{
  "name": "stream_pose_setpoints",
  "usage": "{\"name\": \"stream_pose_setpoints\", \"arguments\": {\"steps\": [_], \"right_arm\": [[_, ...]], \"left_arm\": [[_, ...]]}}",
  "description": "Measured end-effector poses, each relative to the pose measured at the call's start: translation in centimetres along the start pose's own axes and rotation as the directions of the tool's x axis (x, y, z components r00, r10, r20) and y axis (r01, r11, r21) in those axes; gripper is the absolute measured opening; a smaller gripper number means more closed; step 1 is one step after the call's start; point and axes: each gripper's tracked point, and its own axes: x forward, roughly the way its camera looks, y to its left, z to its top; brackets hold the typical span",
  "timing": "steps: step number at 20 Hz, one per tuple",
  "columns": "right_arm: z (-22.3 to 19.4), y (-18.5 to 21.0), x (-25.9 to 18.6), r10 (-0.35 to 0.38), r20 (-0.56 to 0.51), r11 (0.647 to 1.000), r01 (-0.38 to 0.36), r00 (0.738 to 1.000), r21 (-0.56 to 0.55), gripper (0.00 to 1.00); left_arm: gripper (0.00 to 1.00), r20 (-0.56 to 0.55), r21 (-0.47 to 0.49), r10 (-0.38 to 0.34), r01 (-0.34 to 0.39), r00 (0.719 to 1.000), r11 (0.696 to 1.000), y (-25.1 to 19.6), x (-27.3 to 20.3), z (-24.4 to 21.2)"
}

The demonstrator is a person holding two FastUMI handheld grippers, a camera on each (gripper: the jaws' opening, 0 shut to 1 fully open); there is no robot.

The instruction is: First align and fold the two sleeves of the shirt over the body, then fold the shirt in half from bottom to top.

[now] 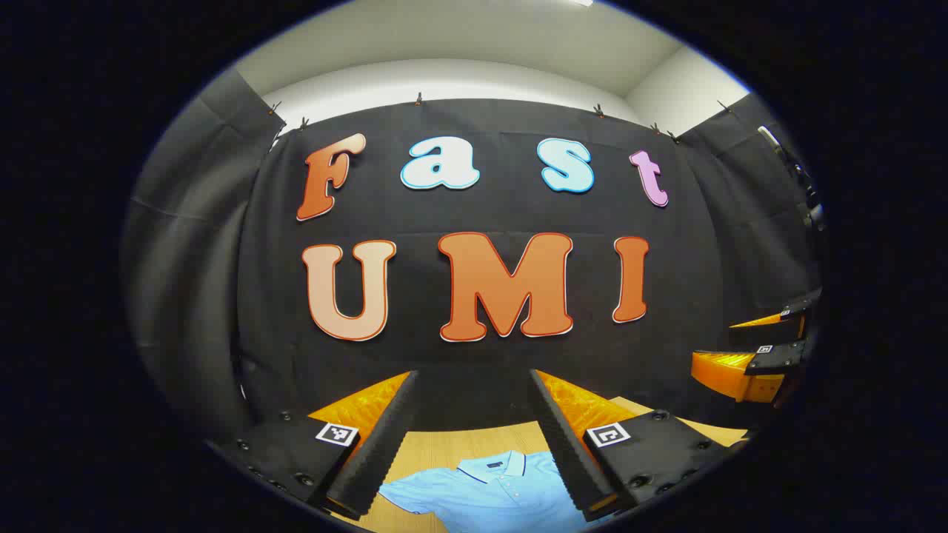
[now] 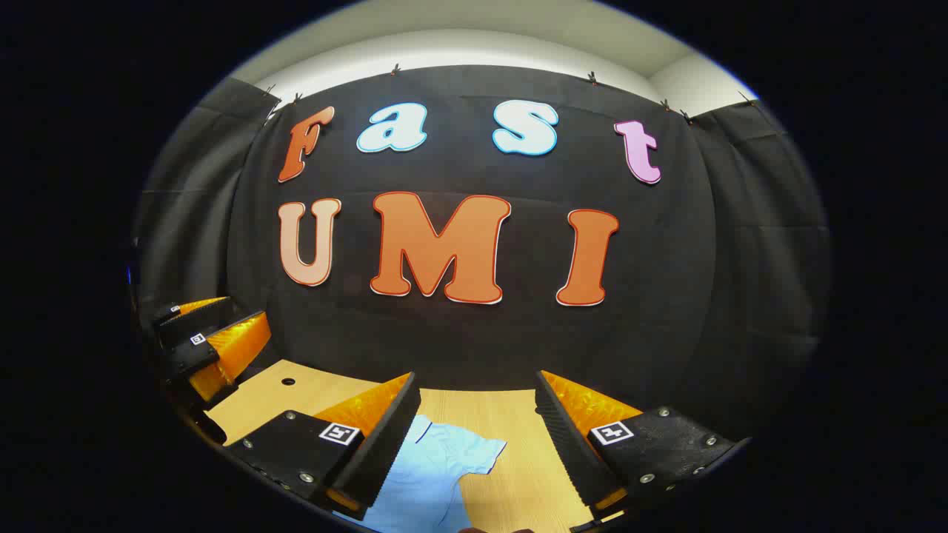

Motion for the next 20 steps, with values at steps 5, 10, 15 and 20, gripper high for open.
{"name": "stream_pose_setpoints", "arguments": {"steps": [5, 10, 15, 20], "right_arm": [[1.1, 0.5, 2.6, 0.025, 0.004, 1.0, -0.025, 1.0, 0.003, 0.97], [3.0, 0.9, 3.7, 0.031, 0.01, 0.999, -0.032, 0.999, 0.043, 0.97], [1.6, 0.5, 3.2, -0.006, -0.023, 0.999, 0.007, 1.0, 0.043, 0.97], [0.9, -1.2, 3.0, -0.067, -0.039, 0.997, 0.068, 0.997, 0.023, 0.98]], "left_arm": [[0.96, 0.005, 0.01, 0.022, -0.022, 1.0, 1.0, 0.7, 1.0, 0.2], [0.96, 0.011, -0.066, 0.045, -0.044, 0.999, 0.997, 2.5, 2.4, 1.5], [0.99, -0.009, -0.058, 0.042, -0.042, 0.999, 0.997, 4.0, 2.4, 0.6], [0.97, 0.08, -0.011, 0.026, -0.025, 0.996, 1.0, 4.1, 1.4, 3.4]]}}
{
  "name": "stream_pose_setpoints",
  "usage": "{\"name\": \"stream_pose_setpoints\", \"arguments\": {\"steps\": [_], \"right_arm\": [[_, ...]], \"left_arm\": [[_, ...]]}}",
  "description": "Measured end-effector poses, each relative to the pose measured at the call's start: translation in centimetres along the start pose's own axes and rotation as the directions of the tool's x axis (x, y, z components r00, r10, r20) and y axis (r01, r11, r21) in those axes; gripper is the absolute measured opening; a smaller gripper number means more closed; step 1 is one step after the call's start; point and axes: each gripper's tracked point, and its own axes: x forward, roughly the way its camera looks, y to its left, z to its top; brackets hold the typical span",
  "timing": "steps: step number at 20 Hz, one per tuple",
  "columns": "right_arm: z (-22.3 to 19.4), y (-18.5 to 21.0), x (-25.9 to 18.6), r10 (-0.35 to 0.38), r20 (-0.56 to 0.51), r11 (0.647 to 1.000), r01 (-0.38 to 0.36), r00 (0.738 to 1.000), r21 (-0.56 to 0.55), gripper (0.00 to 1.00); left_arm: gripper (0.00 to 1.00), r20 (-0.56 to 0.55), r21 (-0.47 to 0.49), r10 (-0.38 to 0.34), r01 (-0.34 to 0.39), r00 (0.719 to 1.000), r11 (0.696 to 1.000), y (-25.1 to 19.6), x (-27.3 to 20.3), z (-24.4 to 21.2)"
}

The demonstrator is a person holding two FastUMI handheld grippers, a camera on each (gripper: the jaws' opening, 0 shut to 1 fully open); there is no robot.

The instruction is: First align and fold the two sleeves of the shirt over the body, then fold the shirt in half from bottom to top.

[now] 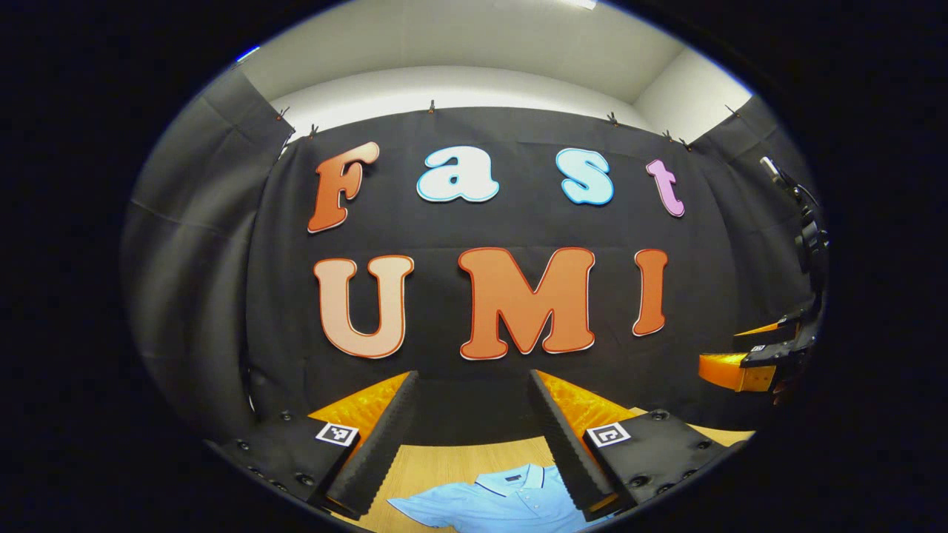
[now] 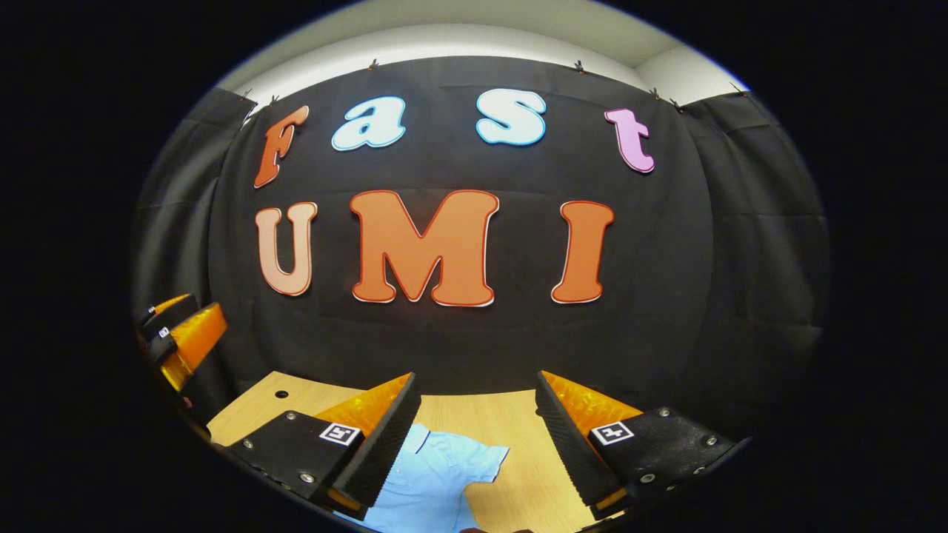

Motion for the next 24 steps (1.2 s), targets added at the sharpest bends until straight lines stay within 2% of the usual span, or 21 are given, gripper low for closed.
{"name": "stream_pose_setpoints", "arguments": {"steps": [4, 7, 12, 16, 21, 24], "right_arm": [[-0.1, -1.2, -0.1, -0.043, -0.018, 0.999, 0.043, 0.999, 0.008, 0.98], [-0.4, -1.7, -0.2, -0.065, -0.024, 0.998, 0.065, 0.998, -0.003, 0.98], [-4.3, -1.7, 1.3, -0.052, -0.14, 0.999, 0.049, 0.989, -0.021, 0.97], [-8.0, -2.3, 4.3, 0.006, -0.25, 0.999, 0.004, 0.968, 0.039, 0.98], [-14.3, -3.8, 8.5, 0.016, -0.425, 0.999, 0.002, 0.905, 0.043, 0.98], [-18.6, -4.5, 10.2, 0.003, -0.531, 1.0, -0.001, 0.847, 0.005, 0.98]], "left_arm": [[0.98, 0.037, 0.003, -0.045, 0.045, 0.998, 0.999, -1.3, -1.4, 0.7], [0.94, 0.052, 0.012, -0.067, 0.066, 0.996, 0.998, -1.7, -1.9, 0.7], [0.95, 0.059, 0.014, -0.06, 0.059, 0.996, 0.998, -2.1, -2.1, 0.2], [0.94, 0.054, 0.033, -0.035, 0.033, 0.998, 0.999, -2.3, -1.6, -1.3], [0.97, 0.005, 0.059, 0.033, -0.033, 0.999, 0.998, -1.9, -1.0, -3.4], [0.97, -0.039, 0.073, 0.068, -0.065, 0.997, 0.995, -2.3, -0.8, -4.9]]}}
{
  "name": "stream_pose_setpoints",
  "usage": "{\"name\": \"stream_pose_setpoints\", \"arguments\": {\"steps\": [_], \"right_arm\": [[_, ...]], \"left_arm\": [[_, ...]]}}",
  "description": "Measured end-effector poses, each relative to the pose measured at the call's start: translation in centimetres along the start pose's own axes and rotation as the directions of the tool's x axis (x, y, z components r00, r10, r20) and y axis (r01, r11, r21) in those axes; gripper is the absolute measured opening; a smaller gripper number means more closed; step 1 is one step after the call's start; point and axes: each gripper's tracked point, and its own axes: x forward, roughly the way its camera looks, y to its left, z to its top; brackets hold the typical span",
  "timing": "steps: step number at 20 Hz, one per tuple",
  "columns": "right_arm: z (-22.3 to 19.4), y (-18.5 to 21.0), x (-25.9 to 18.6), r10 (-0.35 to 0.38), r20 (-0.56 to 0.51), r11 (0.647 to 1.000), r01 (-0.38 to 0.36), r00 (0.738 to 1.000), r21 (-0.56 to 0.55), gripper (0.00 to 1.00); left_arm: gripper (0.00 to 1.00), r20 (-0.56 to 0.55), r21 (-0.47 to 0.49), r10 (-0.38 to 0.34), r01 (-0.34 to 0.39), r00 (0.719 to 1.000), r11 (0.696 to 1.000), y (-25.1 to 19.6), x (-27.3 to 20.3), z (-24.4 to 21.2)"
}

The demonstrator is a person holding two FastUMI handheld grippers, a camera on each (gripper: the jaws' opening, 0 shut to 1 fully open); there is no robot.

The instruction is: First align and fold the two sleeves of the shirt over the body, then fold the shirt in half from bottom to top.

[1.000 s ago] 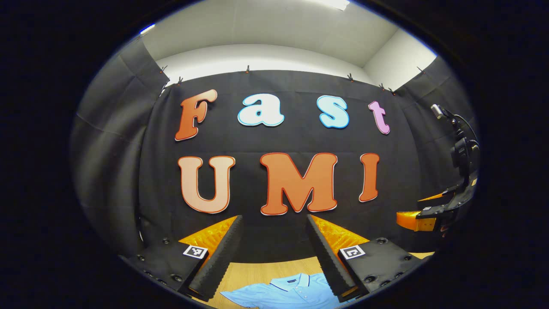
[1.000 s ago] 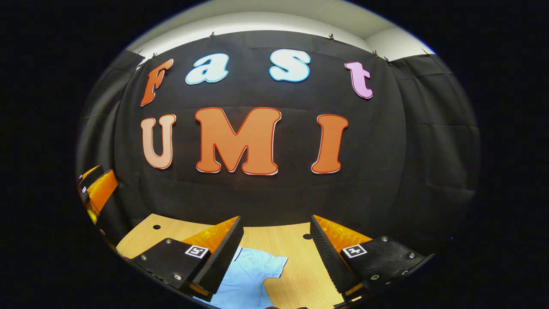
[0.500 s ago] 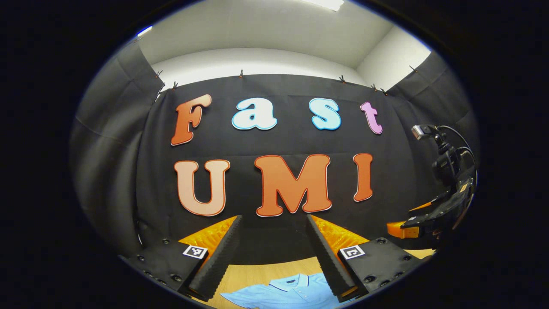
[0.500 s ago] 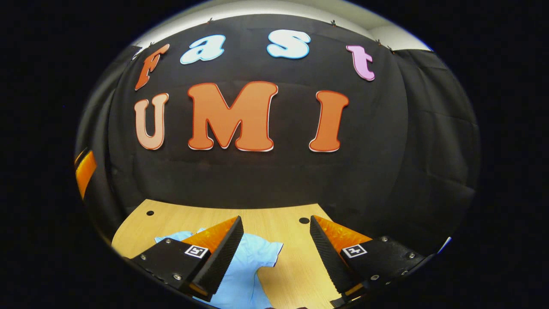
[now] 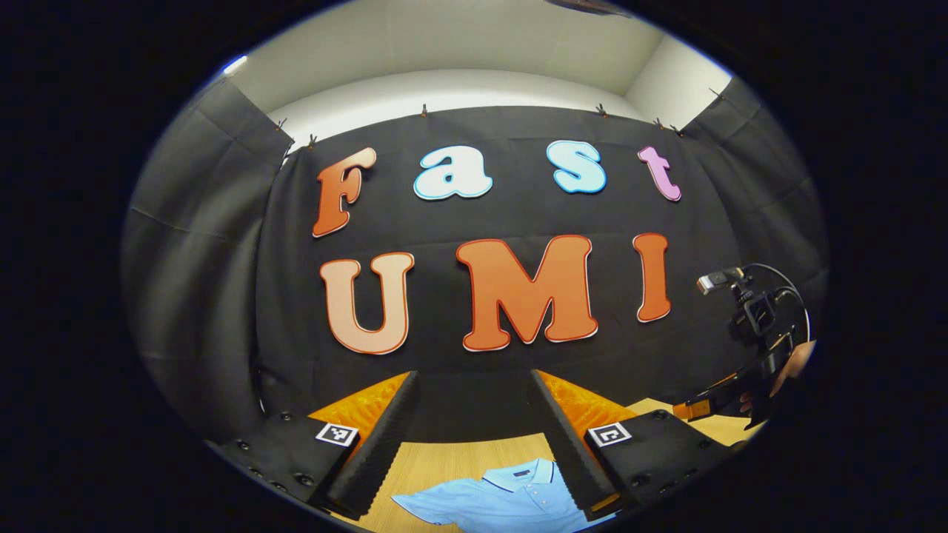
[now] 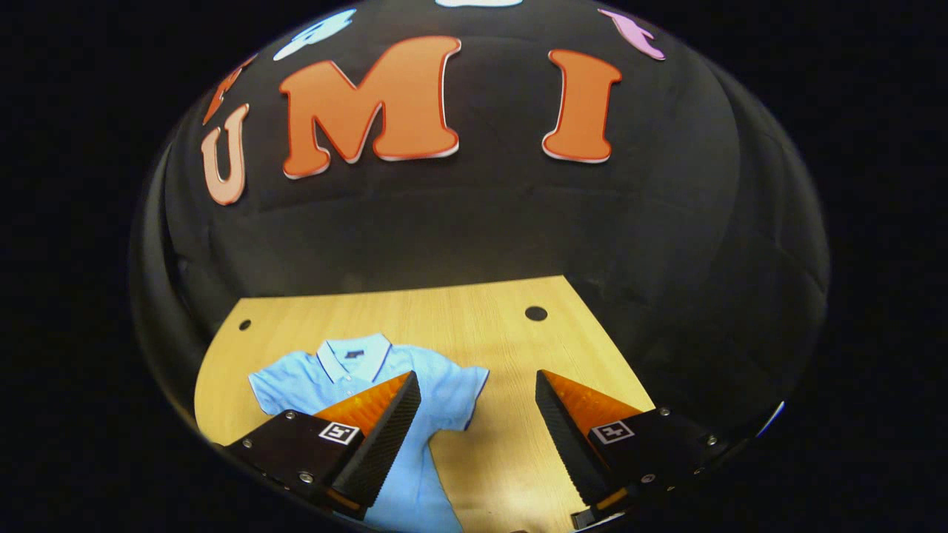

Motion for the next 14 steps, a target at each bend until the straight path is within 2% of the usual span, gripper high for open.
{"name": "stream_pose_setpoints", "arguments": {"steps": [6, 10, 14], "right_arm": [[-3.9, 1.0, 7.5, 0.054, -0.215, 0.998, -0.062, 0.975, -0.032, 0.98], [-5.8, 1.8, 11.2, 0.079, -0.315, 0.995, -0.096, 0.946, -0.04, 0.98], [-7.8, 1.6, 14.5, 0.073, -0.397, 0.995, -0.096, 0.915, -0.038, 0.97]], "left_arm": [[0.96, -0.097, 0.051, 0.057, -0.052, 0.994, 0.997, -0.7, 0.8, -1.9], [0.97, -0.134, 0.078, 0.097, -0.087, 0.986, 0.993, -1.3, 0.9, -2.6], [0.97, -0.171, 0.112, 0.148, -0.13, 0.974, 0.985, -1.2, 0.3, -3.2]]}}
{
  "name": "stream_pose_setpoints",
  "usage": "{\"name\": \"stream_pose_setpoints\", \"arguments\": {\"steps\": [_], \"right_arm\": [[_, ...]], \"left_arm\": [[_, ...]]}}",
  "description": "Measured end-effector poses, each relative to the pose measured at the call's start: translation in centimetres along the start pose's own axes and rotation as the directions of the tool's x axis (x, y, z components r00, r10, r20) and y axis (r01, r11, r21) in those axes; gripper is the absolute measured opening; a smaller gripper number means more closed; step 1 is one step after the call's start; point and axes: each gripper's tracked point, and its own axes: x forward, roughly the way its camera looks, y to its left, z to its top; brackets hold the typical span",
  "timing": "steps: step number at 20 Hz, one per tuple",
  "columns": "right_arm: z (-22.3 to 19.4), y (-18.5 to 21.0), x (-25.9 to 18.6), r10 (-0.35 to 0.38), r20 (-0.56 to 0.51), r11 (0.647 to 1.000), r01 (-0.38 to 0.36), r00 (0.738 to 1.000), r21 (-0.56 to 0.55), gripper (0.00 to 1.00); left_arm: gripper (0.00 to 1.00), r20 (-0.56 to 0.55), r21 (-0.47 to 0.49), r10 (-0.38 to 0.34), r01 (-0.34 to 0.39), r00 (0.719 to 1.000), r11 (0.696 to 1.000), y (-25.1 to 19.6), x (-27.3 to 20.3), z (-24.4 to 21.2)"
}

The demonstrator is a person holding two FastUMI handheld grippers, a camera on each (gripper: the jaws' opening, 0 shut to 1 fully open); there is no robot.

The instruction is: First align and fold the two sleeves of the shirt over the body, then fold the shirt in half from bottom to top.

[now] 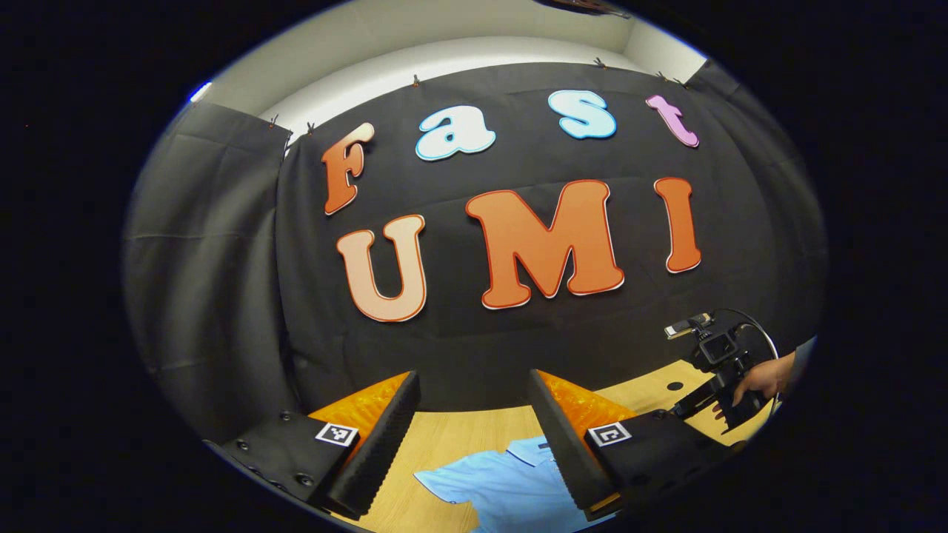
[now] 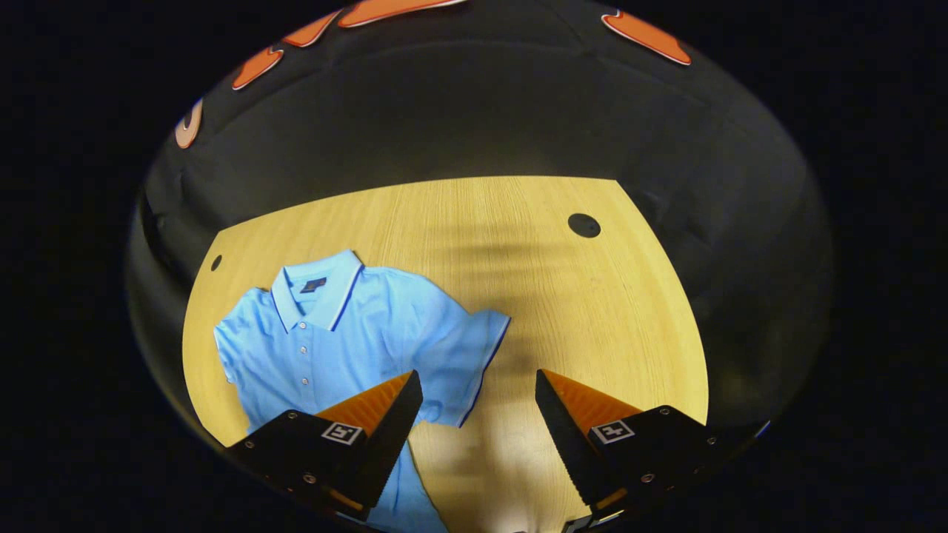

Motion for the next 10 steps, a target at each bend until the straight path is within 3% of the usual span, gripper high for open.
{"name": "stream_pose_setpoints", "arguments": {"steps": [10], "right_arm": [[-2.4, 0.9, 6.9, -0.016, -0.169, 1.0, 0.016, 0.985, 0.0, 0.82]], "left_arm": [[0.99, -0.075, 0.063, 0.113, -0.108, 0.991, 0.992, 0.6, -2.0, -1.4]]}}
